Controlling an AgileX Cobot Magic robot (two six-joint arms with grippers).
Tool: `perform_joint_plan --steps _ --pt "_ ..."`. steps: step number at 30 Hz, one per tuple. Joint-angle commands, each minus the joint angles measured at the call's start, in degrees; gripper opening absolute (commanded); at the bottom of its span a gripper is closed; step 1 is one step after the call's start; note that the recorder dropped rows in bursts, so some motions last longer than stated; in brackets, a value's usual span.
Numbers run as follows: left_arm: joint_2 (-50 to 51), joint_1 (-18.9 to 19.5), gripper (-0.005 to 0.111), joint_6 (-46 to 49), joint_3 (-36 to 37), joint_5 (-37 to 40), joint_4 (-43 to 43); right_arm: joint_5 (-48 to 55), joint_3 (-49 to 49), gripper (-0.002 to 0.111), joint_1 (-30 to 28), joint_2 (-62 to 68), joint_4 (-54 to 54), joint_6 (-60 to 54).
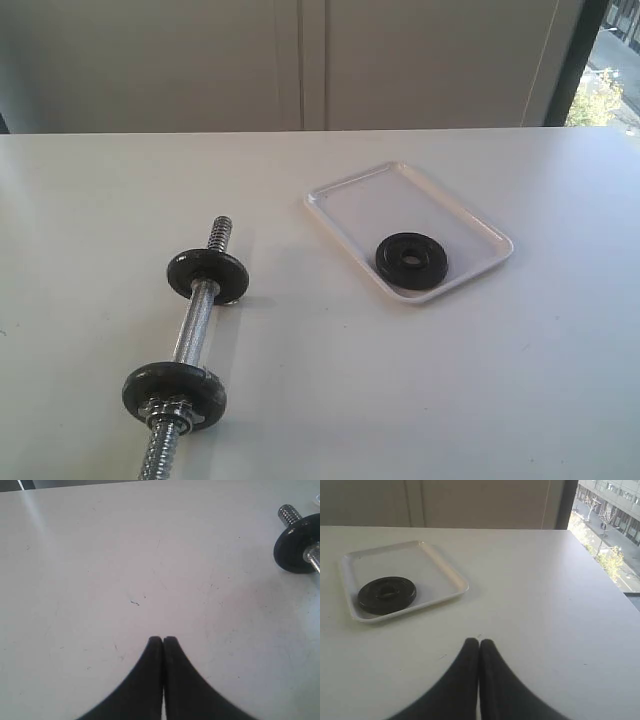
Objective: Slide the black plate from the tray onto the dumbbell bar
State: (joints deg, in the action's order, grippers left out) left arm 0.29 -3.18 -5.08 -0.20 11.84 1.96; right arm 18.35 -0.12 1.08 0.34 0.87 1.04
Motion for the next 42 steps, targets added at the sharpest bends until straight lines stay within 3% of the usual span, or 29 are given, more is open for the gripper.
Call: perform_joint_plan --steps 1,29,42 --pt "-0.3 0.2 0.000 -0.1 0.2 -0.1 0.0 -0.5 0.1 0.000 0.1 -0.3 -0.5 0.2" --pt "-0.3 0.2 0.000 -0.1 0.2 -0.1 0.0 -0.5 0.1 0.000 0.1 -0.3 -0.5 0.2" --pt "-0.3 0.2 0.000 -0.1 0.2 -0.2 0.0 -0.5 0.1 0.000 4.1 -0.3 -0.5 0.3"
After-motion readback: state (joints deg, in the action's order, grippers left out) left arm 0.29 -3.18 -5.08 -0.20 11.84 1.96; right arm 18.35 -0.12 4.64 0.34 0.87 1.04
